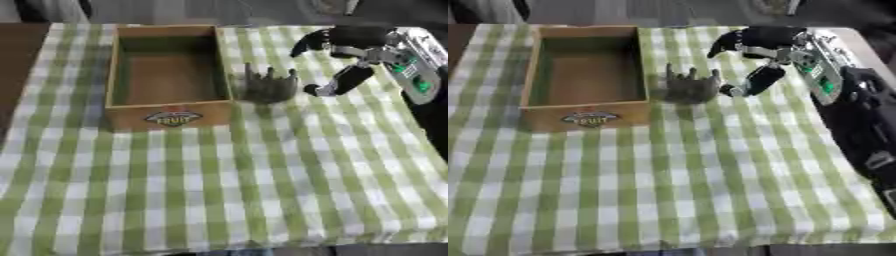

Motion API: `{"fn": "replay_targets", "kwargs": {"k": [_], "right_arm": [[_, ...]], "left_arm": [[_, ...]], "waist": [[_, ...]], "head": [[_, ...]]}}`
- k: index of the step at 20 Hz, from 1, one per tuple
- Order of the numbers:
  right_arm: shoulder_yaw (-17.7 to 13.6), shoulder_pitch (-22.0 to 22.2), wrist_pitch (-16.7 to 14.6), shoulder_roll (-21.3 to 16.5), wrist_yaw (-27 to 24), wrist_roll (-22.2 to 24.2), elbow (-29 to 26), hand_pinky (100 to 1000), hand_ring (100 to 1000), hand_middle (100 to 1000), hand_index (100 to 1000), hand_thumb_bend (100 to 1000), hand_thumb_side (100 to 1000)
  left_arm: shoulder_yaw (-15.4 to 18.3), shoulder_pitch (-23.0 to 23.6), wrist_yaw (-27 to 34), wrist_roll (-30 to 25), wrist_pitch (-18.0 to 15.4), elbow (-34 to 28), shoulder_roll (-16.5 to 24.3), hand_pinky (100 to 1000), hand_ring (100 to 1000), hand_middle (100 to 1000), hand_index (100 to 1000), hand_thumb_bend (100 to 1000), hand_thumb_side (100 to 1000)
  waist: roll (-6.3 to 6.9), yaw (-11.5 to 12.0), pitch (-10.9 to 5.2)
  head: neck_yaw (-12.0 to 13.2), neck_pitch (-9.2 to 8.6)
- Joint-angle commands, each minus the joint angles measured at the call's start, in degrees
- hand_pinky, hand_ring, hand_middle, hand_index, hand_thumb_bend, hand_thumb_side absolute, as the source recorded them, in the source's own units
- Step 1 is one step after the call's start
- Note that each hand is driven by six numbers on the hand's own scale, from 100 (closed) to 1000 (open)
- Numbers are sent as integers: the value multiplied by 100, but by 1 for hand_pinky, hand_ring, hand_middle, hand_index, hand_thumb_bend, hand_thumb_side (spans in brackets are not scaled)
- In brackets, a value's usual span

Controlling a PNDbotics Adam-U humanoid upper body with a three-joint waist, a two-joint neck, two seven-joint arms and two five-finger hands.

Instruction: Pick up objects on the table and place them in the box.

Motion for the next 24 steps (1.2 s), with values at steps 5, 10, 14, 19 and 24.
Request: {"fn": "replay_targets", "kwargs": {"k": [5,10,14,19,24], "right_arm": [[-81,-363,26,100,452,-250,624,776,874,876,909,342,508],[-136,-597,57,342,964,-425,1363,810,921,914,914,384,556],[-195,-705,117,450,1464,-835,1685,884,993,978,907,426,575],[-202,-762,183,518,1913,-1250,1836,905,1000,1000,881,450,590],[-192,-807,188,596,2183,-1426,1983,915,1000,1000,869,459,593]], "left_arm": [[33,-56,18,-36,-6,-104,102,546,637,541,580,103,646],[18,-62,31,-54,-12,-96,88,546,637,541,580,102,646],[18,-62,37,-55,-19,-92,86,546,637,541,580,102,645],[10,-62,44,-65,-13,-89,77,546,637,541,580,103,645],[12,-61,49,-62,-19,-88,81,546,637,541,580,103,645]], "waist": [[38,33,-74],[69,67,-76],[79,90,-84],[76,93,-98],[90,101,-104]], "head": [[-79,33],[-136,33],[-165,33],[-194,33],[-226,33]]}}
